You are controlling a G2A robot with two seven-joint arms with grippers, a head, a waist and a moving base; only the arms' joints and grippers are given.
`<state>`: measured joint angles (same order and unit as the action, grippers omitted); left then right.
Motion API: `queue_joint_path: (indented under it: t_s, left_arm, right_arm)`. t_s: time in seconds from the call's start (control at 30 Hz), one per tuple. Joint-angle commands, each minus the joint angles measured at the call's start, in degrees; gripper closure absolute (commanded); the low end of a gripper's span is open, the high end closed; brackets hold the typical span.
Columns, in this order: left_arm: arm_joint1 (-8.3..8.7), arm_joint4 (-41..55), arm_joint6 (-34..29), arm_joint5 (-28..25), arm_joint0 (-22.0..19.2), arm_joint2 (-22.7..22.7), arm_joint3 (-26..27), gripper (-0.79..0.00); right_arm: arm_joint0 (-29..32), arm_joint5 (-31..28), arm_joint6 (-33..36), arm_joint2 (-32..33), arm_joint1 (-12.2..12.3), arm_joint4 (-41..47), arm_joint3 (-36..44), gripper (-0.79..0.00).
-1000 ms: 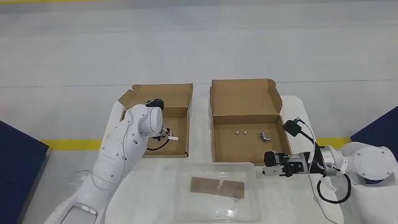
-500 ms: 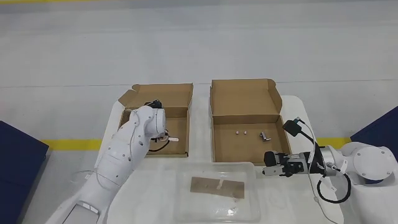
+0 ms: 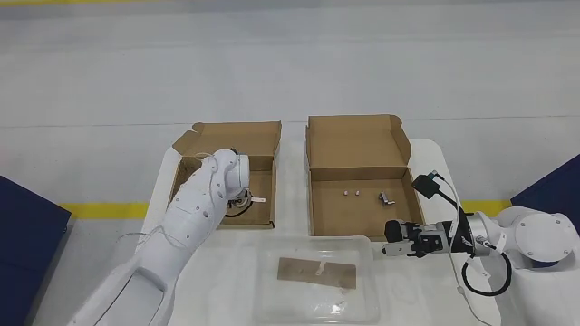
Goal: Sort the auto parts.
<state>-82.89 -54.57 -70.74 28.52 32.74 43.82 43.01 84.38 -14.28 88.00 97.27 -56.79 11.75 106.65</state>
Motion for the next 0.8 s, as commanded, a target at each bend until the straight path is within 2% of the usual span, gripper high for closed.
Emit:
queue_joint_path:
  t_s: [0.0,0.33,0.77]
  left_arm:
    - [-0.71,0.5,0.3,-0.3,-0.6,-0.6,-1.9,0.000]
    - [-3.40,2.8,2.1,-1.0,-2.9,-1.8,-8.5,0.000]
    - [-6.10,4.8,4.0,-2.0,-4.8,-2.5,-15.1,0.000]
  right_arm:
    - [0.0,0.0,0.0,0.0,0.0,0.0,0.0,-0.785]
    - [0.0,0.0,0.0,0.0,0.0,0.0,0.0,-0.785]
    - [0.0,0.0,0.0,0.0,0.0,0.0,0.0,-0.785]
